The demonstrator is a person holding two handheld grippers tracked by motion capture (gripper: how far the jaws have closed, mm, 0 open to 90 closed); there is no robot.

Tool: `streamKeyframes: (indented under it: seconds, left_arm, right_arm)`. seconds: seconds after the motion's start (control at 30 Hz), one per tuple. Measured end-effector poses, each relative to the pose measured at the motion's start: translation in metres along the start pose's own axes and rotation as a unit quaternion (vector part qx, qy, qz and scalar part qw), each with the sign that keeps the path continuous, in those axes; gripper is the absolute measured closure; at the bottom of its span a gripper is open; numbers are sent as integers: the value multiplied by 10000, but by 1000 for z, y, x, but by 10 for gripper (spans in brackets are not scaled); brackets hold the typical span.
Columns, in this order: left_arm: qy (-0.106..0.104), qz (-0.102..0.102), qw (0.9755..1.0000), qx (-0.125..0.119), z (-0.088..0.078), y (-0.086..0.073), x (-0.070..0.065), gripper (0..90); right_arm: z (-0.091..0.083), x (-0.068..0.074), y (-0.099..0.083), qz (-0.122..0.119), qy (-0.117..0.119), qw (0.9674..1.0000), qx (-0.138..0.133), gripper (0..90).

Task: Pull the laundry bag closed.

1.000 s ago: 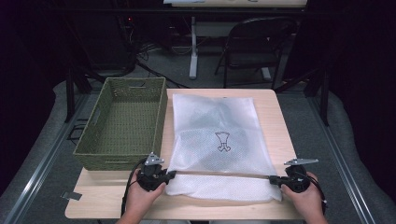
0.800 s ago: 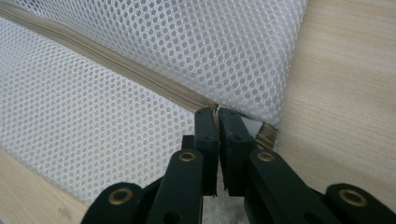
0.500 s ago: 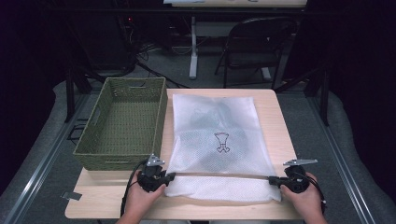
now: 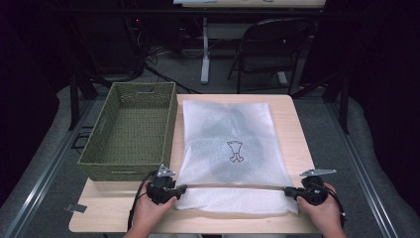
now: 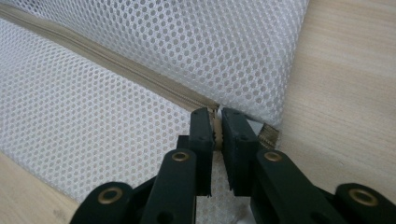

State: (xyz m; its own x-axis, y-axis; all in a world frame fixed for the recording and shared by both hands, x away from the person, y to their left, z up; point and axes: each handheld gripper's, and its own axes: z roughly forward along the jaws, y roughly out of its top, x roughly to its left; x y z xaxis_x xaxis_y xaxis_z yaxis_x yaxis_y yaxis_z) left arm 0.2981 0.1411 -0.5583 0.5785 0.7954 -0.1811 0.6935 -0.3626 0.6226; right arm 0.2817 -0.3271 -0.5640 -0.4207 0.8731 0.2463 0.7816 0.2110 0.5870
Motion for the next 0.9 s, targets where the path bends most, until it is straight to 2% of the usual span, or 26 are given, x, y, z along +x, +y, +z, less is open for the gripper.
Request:
streamKeyframes:
  seconds: [0.13, 0.2, 0.33, 0.53, 0.67, 0.9]
  left_arm:
    - [15, -19, 10000, -33, 0, 0, 0, 499]
    - [51, 41, 10000, -51, -3, 0, -1, 475]
    - [65, 33, 10000, -52, -8, 0, -4, 455]
    - [104, 112, 9998, -145, -18, 2, -5, 443]
    - [98, 155, 9996, -205, -24, 4, -7, 442]
    - [138, 201, 9991, -360, -35, 9, -9, 443]
  right_arm:
    - [-1, 0, 0, -15, 19, 10000, -74, 738]
    - [-2, 0, 0, -33, -25, 9999, -113, 697]
    - [-6, 2, 2, -210, -158, 9996, -134, 610]
    - [-12, 5, 4, -349, -328, 9984, -285, 545]
    - [-17, 9, 6, -526, -451, 9970, -334, 518]
    - [-21, 21, 13, -769, -489, 9950, -417, 502]
